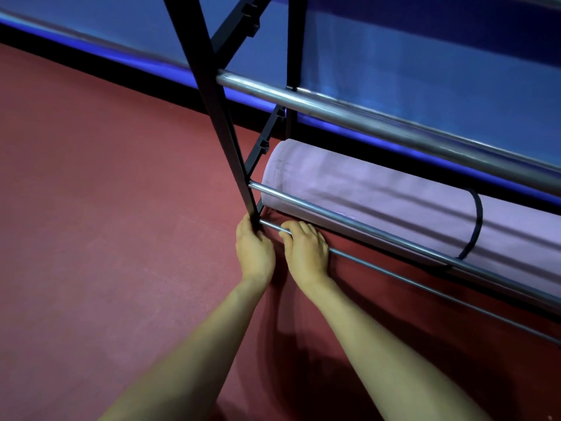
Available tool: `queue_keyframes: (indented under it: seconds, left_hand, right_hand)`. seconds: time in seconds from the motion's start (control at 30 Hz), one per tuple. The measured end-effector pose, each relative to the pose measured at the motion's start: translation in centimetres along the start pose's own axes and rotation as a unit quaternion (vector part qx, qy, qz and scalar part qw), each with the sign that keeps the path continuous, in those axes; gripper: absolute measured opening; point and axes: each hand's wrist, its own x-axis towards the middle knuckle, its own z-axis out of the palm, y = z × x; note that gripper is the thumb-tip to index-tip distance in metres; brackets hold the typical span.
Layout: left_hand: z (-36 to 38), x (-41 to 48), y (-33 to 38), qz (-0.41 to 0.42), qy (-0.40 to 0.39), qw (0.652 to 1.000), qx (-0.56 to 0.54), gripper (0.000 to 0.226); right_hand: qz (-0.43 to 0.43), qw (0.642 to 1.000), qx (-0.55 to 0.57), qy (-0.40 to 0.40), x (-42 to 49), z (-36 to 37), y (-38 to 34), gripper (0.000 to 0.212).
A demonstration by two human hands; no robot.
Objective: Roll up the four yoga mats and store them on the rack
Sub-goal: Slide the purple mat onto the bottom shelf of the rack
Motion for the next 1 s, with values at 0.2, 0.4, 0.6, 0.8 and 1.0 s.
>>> queue_keyframes:
  seconds: [0.2,0.4,0.6,0.8,1.0]
  left_hand:
    - [-0.25,0.93,-0.26,-0.029,-0.001,1.0,-0.001,0.025]
    - [-0.11,0.45,-0.31,-0.029,0.014,0.999,-0.007,0.024]
    - [-0.42,0.58,-0.57,-0.039,0.001,0.999,-0.026,0.03]
    - [-0.2,0.51,-0.53,-0.032,0.003,0.998,-0.045,0.02]
    - [0.19,0.62,-0.53,-0.032,0.022,0.999,-0.037,0.02]
  right_hand:
    - [-0.026,0.994,-0.028,-0.102,0.12,-0.06,0.68,0.023]
    - [-0.005,0.994,-0.011,-0.106,0.13,-0.14,0.47,0.027]
    - [-0.014,0.993,-0.002,-0.113,0.2,-0.2,0.84,0.028]
    - [-0.027,0.99,-0.032,-0.135,0.37,-0.17,1.0,0.032]
    - [-0.02,0.996,0.001,-0.088,0.43,0.12,0.67,0.026]
